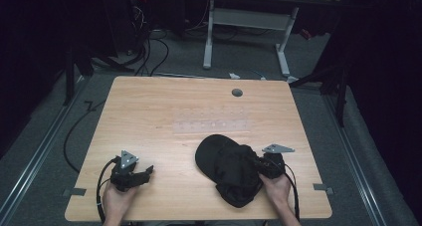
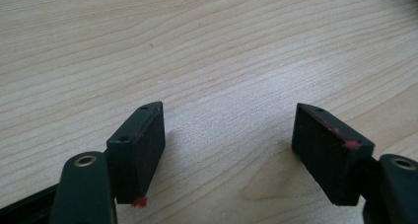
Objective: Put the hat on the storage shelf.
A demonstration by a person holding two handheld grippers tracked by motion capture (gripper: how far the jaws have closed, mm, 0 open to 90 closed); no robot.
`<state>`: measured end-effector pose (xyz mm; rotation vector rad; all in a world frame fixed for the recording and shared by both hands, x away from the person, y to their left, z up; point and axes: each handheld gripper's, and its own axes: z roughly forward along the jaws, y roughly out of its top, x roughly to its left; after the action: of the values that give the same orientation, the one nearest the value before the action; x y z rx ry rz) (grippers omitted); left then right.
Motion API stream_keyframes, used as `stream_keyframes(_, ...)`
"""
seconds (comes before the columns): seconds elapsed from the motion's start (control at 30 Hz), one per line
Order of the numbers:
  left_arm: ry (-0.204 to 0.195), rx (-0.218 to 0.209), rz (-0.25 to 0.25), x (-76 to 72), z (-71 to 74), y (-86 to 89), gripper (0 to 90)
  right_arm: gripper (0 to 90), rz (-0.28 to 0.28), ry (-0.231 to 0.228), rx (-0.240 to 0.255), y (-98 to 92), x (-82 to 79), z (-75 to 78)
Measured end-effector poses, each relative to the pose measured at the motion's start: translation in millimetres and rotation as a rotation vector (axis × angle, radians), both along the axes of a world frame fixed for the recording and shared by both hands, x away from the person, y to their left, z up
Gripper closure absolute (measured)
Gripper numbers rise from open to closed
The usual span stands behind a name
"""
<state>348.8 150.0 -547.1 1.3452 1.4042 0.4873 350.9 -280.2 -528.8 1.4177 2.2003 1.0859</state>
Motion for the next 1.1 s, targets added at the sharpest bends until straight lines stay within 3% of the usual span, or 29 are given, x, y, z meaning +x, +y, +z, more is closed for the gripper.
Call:
stream_keyframes(0.23,0.000,0.000,-0.016,-0.6,0.1,0.4,29.0,82.7,0.016,-0.050,0.037,-3.2,-3.2,8.7)
stream_keyframes(0.6,0.001,0.000,-0.034,-2.3,0.4,1.0,30.1,83.7,0.079,-0.147,0.018,-1.8,-11.1,39.4)
stream_keyframes(0.67,0.008,-0.012,-0.037,-2.2,1.4,2.0,30.0,83.8,0.086,-0.159,0.018,-1.0,-12.3,43.4)
stream_keyframes(0.77,0.034,-0.062,-0.037,-1.4,4.7,3.1,30.0,83.8,0.102,-0.176,0.019,-0.8,-13.5,48.3)
stream_keyframes(1.1,0.047,-0.098,-0.085,-5.0,17.2,0.8,28.7,84.0,0.164,-0.253,-0.013,3.7,-23.0,75.0)
